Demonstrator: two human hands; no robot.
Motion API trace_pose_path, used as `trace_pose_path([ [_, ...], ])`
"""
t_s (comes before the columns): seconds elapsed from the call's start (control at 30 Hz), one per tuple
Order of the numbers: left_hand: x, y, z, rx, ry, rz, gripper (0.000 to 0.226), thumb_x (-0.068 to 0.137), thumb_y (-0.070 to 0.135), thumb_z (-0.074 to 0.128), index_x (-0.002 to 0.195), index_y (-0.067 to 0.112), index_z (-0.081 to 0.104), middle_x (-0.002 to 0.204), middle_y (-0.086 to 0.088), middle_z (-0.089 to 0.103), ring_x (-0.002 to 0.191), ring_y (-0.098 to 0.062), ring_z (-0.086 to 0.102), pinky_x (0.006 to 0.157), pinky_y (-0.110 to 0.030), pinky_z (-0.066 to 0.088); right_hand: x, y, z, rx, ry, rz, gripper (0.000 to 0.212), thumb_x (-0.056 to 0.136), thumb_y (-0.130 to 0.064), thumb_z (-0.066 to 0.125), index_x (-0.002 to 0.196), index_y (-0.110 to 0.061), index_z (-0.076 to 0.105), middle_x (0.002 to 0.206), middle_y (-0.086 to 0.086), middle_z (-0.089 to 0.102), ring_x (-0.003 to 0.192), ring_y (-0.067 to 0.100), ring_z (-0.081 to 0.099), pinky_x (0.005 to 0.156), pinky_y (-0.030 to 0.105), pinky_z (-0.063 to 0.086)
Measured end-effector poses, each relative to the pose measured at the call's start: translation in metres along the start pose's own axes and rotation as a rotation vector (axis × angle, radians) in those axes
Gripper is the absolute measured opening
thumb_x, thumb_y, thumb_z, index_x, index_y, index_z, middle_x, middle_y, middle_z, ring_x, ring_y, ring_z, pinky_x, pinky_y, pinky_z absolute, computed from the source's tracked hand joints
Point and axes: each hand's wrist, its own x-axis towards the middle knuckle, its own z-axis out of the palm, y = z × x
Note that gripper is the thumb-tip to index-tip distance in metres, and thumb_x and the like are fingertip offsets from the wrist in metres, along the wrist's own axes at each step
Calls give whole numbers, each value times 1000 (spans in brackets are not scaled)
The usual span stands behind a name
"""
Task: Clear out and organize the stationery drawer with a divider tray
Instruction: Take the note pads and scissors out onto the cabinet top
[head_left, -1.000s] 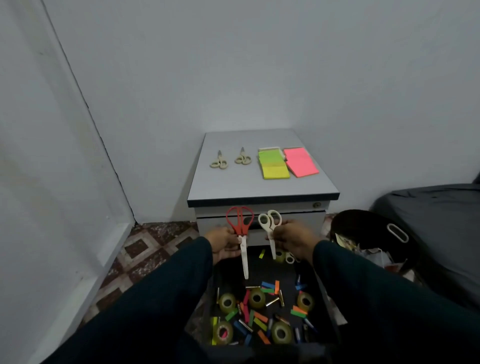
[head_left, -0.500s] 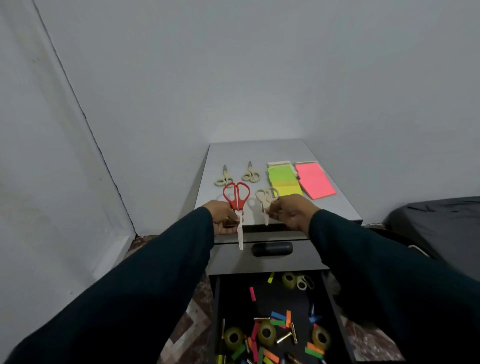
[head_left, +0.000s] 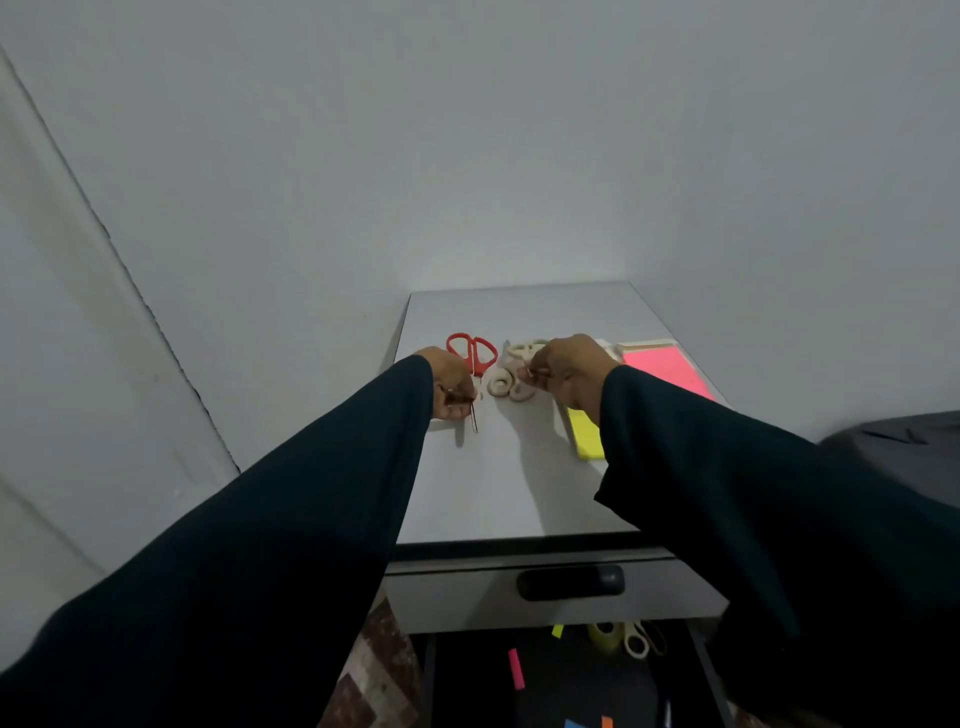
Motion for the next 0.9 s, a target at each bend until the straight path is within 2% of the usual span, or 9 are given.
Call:
trace_pose_path([
  [0.13, 15, 5, 6, 63, 35, 6, 21, 91, -13, 44, 76, 0, 48, 75, -14, 51, 65, -18, 51, 86, -28, 47, 20, 2, 2, -46, 11, -5, 23, 86, 21, 41, 75, 2, 47, 84, 22, 54, 68, 27, 56, 63, 29, 50],
  [0.27, 21, 9, 9, 98, 28, 28, 20, 91, -13, 44, 78, 1, 49, 83, -17, 52, 70, -22, 55, 84, -30, 52, 27, 2, -2, -147, 16, 18, 11, 84, 14, 53, 87, 3, 55, 115, 28, 56, 102, 36, 60, 74, 34, 47],
  [0.37, 16, 12, 7, 137, 20, 52, 18, 90, -10, 48, 100, 5, 49, 97, -22, 55, 80, -27, 59, 96, -36, 50, 22, -3, -6, -196, -10, 28, 11, 86, 9, 53, 79, 0, 52, 98, 21, 52, 77, 27, 53, 65, 31, 44],
  [0.43, 10, 13, 5, 158, 22, 72, 32, 90, -8, 50, 119, 8, 50, 96, -20, 55, 79, -27, 59, 96, -38, 50, 17, -7, -8, -190, -23, 24, 4, 87, 6, 54, 89, 2, 55, 103, 22, 50, 81, 27, 52, 73, 35, 48],
  [0.5, 0, 14, 4, 147, 23, 92, 40, 91, -8, 49, 129, 2, 47, 105, -19, 54, 84, -25, 58, 91, -36, 52, 11, -10, -10, -168, -13, 17, 17, 88, 6, 54, 105, 7, 56, 114, 24, 50, 94, 30, 54, 84, 37, 49],
  [0.6, -17, 13, 3, 90, 23, 143, 40, 90, -13, 46, 128, -2, 48, 116, -17, 52, 74, -18, 54, 75, -34, 54, -7, -13, -16, -123, -31, 4, 17, 90, 7, 51, 106, 10, 55, 113, 22, 51, 103, 31, 55, 95, 37, 47],
  [0.67, -32, 9, 2, 67, 10, 164, 35, 90, -14, 45, 121, -1, 52, 110, -15, 51, 71, -16, 53, 71, -30, 52, -25, -14, -23, -75, -62, -7, 8, 92, 8, 47, 91, 8, 55, 97, 18, 54, 86, 28, 54, 92, 36, 45],
  [0.73, -48, 2, 2, 55, -6, 174, 35, 90, -13, 46, 120, 1, 54, 105, -13, 54, 71, -16, 53, 73, -29, 52, -43, -12, -31, -38, -82, -20, 17, 93, 7, 46, 78, 1, 52, 81, 13, 53, 70, 23, 51, 89, 37, 45],
  [0.9, -92, -24, 8, 78, -70, 191, 34, 93, -3, 51, 126, 4, 53, 91, -6, 58, 79, -16, 57, 77, -30, 53, -94, 0, -50, -59, -131, 4, 11, 94, 1, 49, 87, -4, 55, 81, 9, 54, 71, 21, 52, 68, 30, 51],
])
